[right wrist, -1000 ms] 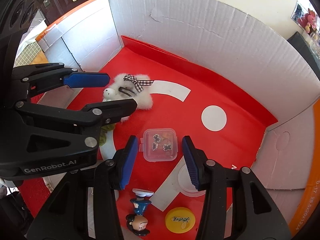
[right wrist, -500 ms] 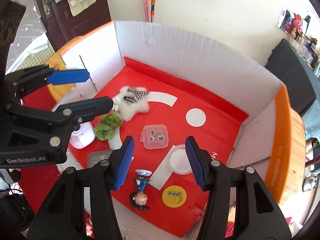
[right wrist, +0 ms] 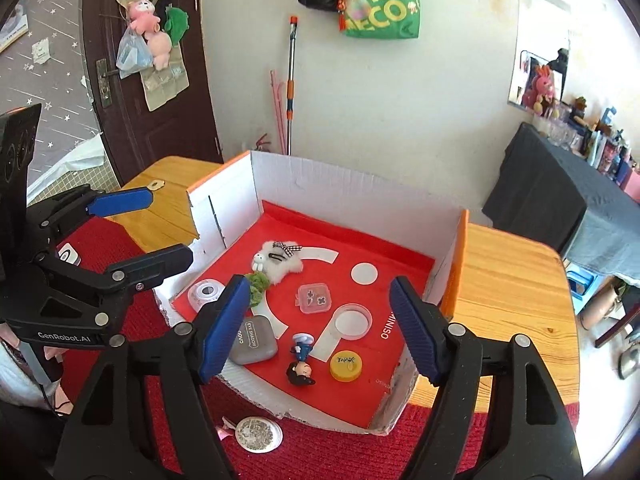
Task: Organize objects
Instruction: 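Open both tools and lift them out of the box back toward the rug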
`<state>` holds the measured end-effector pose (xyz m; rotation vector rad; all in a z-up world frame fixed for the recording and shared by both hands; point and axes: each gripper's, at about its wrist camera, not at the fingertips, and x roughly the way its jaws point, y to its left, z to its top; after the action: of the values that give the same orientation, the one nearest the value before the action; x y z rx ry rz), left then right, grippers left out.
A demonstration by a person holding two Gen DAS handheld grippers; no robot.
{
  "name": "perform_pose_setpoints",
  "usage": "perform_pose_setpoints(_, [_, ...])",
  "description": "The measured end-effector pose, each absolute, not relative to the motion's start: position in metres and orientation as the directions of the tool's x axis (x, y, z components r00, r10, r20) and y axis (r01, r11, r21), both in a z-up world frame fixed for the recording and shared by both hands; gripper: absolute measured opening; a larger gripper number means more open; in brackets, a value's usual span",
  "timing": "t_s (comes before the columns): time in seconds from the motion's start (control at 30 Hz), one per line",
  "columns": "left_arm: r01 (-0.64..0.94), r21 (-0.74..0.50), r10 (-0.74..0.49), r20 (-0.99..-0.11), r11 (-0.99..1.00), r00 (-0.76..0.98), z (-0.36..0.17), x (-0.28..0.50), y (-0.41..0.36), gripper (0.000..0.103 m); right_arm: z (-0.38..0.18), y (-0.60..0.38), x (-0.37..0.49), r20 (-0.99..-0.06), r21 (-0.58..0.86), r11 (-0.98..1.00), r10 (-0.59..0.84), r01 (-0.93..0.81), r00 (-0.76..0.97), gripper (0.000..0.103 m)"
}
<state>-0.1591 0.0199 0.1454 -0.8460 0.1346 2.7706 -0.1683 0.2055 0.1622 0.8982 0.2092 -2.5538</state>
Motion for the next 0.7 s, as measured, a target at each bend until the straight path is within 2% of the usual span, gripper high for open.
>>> perform_pose_setpoints(0.37, [-0.229,-0.029,0.212,-0.511,-0.973,-0.833,0.144,-0.109,0.007,0.100,0.183,0.217,-0.103,-0.524,0.008,-0.937,-0.302,0.350,-0.797,0.089])
perform_pose_setpoints(0.7, [-0.182,-0.038,0.174,-0.528,-0.983,-0.831,0.118,-0.080,0.003,0.102,0.155,0.224,-0.066,-0.487,0.027,-0.969,-0.227,0.245,-0.843,0.093])
